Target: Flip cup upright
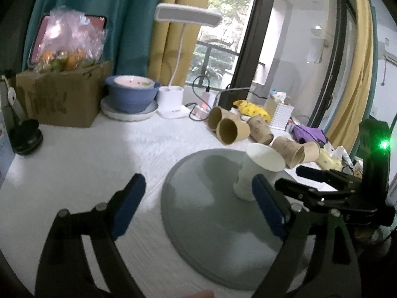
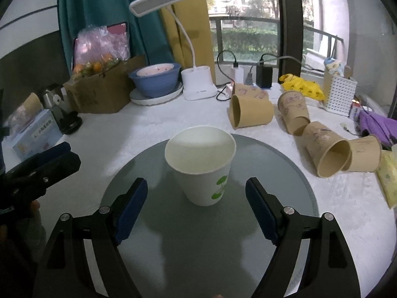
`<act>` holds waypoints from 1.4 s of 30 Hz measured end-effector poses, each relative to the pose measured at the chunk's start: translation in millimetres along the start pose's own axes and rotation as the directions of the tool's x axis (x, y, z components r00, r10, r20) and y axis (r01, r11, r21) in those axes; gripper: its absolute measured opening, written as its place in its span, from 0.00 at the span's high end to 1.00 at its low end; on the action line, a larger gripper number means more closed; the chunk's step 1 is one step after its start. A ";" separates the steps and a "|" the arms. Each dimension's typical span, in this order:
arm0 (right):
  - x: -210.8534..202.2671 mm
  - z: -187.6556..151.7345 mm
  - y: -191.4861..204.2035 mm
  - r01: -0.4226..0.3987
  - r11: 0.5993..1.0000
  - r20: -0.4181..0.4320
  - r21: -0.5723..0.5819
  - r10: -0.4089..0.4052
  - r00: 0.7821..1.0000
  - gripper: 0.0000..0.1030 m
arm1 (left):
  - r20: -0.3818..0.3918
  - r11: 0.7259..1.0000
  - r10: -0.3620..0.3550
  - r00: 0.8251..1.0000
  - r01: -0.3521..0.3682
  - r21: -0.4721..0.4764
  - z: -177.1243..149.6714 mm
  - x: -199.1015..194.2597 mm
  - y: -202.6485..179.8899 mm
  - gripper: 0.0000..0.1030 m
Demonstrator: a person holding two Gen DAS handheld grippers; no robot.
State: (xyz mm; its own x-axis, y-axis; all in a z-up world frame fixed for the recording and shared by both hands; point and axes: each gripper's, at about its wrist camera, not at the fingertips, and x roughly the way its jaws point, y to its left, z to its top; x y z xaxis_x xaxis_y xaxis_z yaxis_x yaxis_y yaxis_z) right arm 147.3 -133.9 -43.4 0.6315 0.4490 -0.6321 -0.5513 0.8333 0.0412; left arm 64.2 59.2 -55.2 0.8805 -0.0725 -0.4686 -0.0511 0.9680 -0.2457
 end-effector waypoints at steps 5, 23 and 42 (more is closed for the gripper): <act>-24.4 -0.4 2.1 0.013 1.000 0.042 -0.003 -0.013 0.999 0.19 | 0.029 1.000 -0.006 1.000 0.006 0.026 4.3 -16.9 -11.4 0.12; -118.9 13.7 14.7 0.066 0.998 0.238 -0.023 -0.059 0.970 0.19 | 0.194 0.989 0.009 0.981 -0.038 0.143 29.4 -79.2 -56.1 0.12; -179.9 22.8 9.3 0.096 0.995 0.362 0.028 -0.099 0.927 0.19 | 0.357 0.976 0.016 0.934 -0.092 0.198 47.7 -119.6 -76.5 0.12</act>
State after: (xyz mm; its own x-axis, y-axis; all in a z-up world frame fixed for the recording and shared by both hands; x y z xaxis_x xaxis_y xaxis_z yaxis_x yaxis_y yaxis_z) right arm 41.0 -199.6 88.3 0.8373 0.4502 -0.3102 -0.4730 0.8811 0.0021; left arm -14.7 5.3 60.2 0.9898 0.0334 -0.1382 -0.0378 0.9989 -0.0290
